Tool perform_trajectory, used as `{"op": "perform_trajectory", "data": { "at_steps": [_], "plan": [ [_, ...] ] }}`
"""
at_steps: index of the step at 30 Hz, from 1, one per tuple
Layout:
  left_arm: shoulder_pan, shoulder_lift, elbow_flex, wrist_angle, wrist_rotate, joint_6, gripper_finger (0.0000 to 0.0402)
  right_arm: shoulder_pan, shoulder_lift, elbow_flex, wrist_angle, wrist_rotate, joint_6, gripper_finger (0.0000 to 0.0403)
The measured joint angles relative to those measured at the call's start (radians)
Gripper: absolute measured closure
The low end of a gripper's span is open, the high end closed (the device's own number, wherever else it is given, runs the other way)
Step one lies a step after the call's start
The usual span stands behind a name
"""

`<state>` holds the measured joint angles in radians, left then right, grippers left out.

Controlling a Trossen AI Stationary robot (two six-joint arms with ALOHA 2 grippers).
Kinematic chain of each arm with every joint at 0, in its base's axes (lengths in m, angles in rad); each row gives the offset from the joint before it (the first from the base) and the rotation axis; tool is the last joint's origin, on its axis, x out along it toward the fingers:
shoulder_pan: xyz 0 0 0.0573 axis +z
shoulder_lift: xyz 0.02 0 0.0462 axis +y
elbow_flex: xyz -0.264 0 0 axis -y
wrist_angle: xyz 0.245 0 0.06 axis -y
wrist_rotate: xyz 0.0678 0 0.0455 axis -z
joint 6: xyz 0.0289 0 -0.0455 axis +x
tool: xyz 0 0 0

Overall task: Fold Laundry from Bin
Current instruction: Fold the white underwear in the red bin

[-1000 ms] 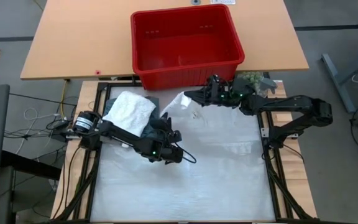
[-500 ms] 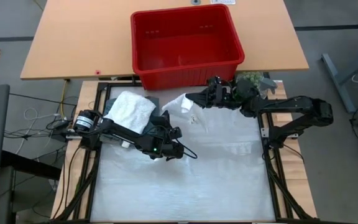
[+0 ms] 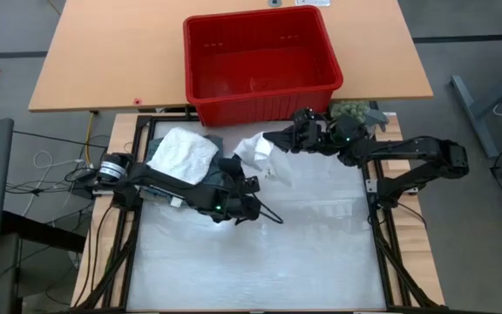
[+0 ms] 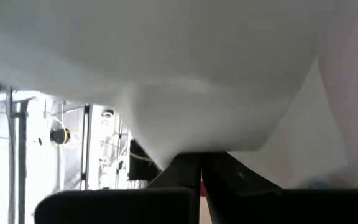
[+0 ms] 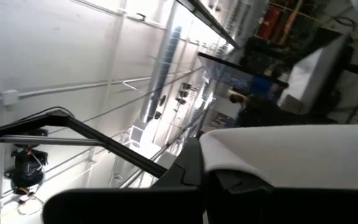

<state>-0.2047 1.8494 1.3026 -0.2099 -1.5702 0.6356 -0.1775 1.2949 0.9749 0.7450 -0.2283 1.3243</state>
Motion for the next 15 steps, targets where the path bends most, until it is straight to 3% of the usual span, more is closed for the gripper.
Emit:
{"op": "perform_trajectory", "data": {
  "at_steps": [8, 15],
  "plan": [
    [-0.051, -0.245, 0.011, -0.131, -0.001, -0.047, 0.0401, -0.069, -0.016, 0.000, 0.037, -0.057, -0.040, 0.0384],
    [-0.057, -0.466, 0.011, -0.273, -0.002, -0.267, 0.0402, -0.151, -0.015, 0.000, -0.053, -0.151, -0.068, 0.0384]
  ]
}}
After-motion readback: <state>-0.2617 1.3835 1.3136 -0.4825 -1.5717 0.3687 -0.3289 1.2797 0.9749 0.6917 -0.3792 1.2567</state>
